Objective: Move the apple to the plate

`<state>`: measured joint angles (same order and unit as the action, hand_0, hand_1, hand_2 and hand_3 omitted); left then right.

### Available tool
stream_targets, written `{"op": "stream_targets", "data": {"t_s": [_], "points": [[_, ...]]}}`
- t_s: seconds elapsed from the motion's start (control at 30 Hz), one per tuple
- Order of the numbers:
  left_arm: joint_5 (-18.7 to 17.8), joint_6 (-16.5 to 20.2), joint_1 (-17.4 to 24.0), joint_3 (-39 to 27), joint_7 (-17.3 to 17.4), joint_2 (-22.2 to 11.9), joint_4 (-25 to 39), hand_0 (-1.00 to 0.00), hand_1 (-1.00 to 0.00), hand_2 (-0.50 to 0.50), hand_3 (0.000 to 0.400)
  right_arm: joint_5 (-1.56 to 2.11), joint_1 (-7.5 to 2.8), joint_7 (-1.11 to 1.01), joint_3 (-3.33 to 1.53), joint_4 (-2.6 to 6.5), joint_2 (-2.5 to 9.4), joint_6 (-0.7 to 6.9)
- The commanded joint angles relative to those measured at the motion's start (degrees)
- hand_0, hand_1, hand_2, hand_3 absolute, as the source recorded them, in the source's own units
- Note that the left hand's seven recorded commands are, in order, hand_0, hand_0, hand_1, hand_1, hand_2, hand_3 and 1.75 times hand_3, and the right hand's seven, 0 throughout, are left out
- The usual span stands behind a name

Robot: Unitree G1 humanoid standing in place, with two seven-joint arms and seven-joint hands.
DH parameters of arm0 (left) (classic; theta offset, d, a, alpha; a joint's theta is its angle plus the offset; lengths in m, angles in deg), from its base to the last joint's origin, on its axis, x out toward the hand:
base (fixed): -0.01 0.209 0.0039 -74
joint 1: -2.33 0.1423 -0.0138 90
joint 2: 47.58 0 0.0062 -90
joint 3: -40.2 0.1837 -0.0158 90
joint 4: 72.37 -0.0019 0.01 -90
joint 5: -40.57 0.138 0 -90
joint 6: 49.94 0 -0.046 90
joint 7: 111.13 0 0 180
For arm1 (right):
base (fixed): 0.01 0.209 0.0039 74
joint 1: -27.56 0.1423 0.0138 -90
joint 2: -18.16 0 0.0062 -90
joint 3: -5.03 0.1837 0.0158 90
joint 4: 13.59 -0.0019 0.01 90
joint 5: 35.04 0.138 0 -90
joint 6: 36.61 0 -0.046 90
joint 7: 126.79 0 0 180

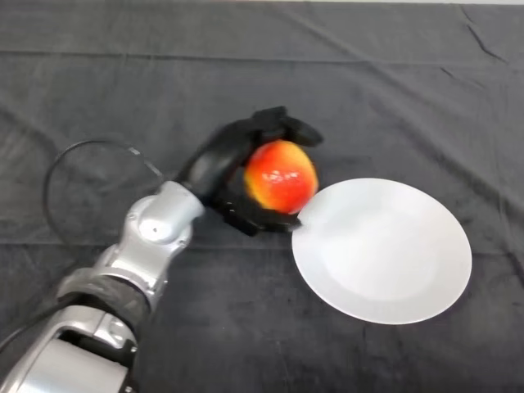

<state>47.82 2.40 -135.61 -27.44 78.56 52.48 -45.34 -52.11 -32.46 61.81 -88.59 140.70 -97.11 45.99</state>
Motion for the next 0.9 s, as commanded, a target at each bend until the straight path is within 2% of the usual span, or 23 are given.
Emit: {"op": "stream_targets", "data": {"t_s": [0.03, 0.27, 0.53, 0.57, 0.6, 0.63, 0.7, 0.73, 0.83, 0.9], "points": [[0.6, -1.4, -4.9, 2.4, 0.3, 1.1, 0.9, -1.0, -1.0, 0.0, 0.4, -1.24, -4.69, -0.94, -1.64, 2.36, 3.01, 0.94], [-0.6, -1.4, -6.2, 10.3, 1.2, 2.1, 1.5, -1.0, -1.0, 0.0, 0.4, -1.26, -4.63, -0.92, -1.65, 2.49, 3.01, 0.88], [-2.2, -0.8, -6.5, 18.0, 2.2, 1.8, 2.9, -1.0, -1.0, 0.0, 0.4, -1.29, -4.55, -0.9, -1.68, 2.66, 3.01, 0.8], [-2.4, -0.6, -6.6, 18.8, 2.3, 1.6, 3.0, -0.85, -0.98, 0.07, 0.394, -1.3, -4.54, -0.9, -1.68, 2.68, 3.01, 0.79], [-2.7, -0.5, -6.6, 19.4, 2.5, 1.5, 3.1, -0.65, -0.97, 0.16, 0.389, -1.3, -4.53, -0.89, -1.68, 2.7, 3.01, 0.78], [-2.9, -0.4, -6.6, 19.8, 2.6, 1.4, 3.2, -0.37, -0.95, 0.29, 0.378, -1.3, -4.52, -0.89, -1.68, 2.71, 3.01, 0.77], [-3.4, -0.1, -6.7, 20.7, 2.8, 1.2, 3.4, 0.0, -0.89, 0.44, 0.355, -1.31, -4.5, -0.88, -1.69, 2.75, 3.01, 0.75], [-3.7, 0.0, -6.7, 21.0, 2.9, 1.1, 3.4, 0.0, -0.86, 0.43, 0.344, -1.31, -4.49, -0.88, -1.69, 2.77, 3.01, 0.74], [-4.4, 0.4, -6.8, 21.8, 3.1, 0.7, 3.5, 0.0, -0.66, 0.33, 0.264, -1.32, -4.47, -0.87, -1.7, 2.81, 3.01, 0.71], [-4.9, 0.7, -6.9, 22.1, 3.1, 0.5, 3.4, 0.0, -0.44, 0.22, 0.176, -1.33, -4.46, -0.87, -1.71, 2.84, 3.01, 0.7]]}}
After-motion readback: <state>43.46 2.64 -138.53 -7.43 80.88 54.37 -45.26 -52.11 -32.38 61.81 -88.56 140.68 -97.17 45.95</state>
